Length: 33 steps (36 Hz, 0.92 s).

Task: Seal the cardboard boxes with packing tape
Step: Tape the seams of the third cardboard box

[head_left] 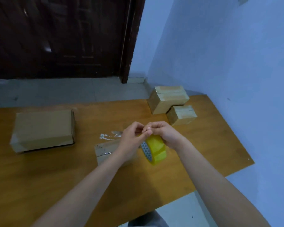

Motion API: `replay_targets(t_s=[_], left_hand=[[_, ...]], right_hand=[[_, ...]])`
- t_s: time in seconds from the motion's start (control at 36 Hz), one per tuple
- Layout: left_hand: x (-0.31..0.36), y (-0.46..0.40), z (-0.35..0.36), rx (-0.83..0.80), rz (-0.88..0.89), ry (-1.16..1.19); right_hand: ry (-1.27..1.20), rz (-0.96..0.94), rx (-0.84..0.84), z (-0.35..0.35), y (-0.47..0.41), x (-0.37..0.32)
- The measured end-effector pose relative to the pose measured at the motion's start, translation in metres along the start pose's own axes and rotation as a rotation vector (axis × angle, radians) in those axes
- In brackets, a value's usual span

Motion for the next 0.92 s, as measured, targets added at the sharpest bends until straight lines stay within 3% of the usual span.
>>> replay_targets(t_s=[0.25, 0.47, 0.72, 0.81, 0.92], left_hand=[[0.007, -0.003, 0.001, 0.037, -0.102, 0.008], [0.020, -0.011, -0.008, 0.013, -0.222, 0.375], [0.001, -0.021, -0.002, 0.119, -0.421, 0.409], [-0.002, -0.026, -0.006, 0.203, -0.458, 0.431], [-0.001, -0.033, -0.010, 0.267, -0.491, 0.440]], right_hand=[[0.340, -0.162, 0.088, -0.002, 0.003, -0.019], [0.569, -0.266, 0.205, 0.011, 0.004, -0.032], [0.244, -0.176, 0.353, 0.010, 0.020, -0.038], [0.182, -0.032, 0.260, 0.009, 0.035, -0.027], [0.156, -0.062, 0.132, 0.014, 0.050, -0.007]])
Point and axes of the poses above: each hand's wrist, its own y-axis away from the middle knuckle, its own z-axis out of the palm, x = y × z, the point moved 1 cm from there along -y, towards the middle knuckle, and after that the axes turned 10 degrees about -y, right-handed, at the moved point
